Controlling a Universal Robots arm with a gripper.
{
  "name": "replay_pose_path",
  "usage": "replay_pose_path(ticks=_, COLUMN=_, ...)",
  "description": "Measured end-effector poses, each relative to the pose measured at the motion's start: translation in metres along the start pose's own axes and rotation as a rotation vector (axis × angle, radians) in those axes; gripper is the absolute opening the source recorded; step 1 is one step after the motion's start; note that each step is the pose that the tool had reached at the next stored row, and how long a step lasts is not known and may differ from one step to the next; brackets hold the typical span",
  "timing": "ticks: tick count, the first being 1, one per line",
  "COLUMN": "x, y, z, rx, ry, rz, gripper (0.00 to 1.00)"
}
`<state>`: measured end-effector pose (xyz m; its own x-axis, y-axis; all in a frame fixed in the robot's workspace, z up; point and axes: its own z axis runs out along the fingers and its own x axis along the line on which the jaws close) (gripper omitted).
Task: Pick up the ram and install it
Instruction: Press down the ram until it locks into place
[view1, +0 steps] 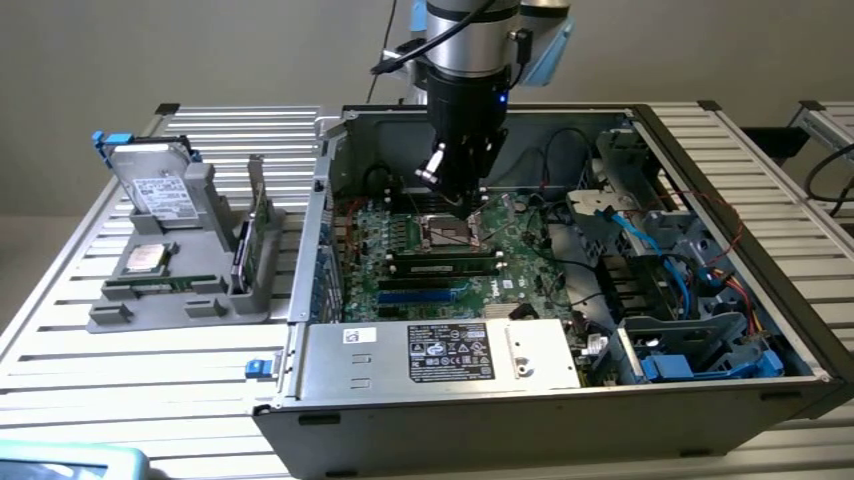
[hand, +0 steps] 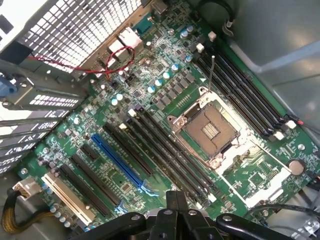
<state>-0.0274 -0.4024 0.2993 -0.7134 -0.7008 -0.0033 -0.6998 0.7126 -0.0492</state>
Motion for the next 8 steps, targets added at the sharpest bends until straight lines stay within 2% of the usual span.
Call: replay_pose_path(ticks=8, x=0.0000, y=-0.0001, z=-0.0027, rx=0.0005, ry=0.0061, rz=0.122, gripper=0.11)
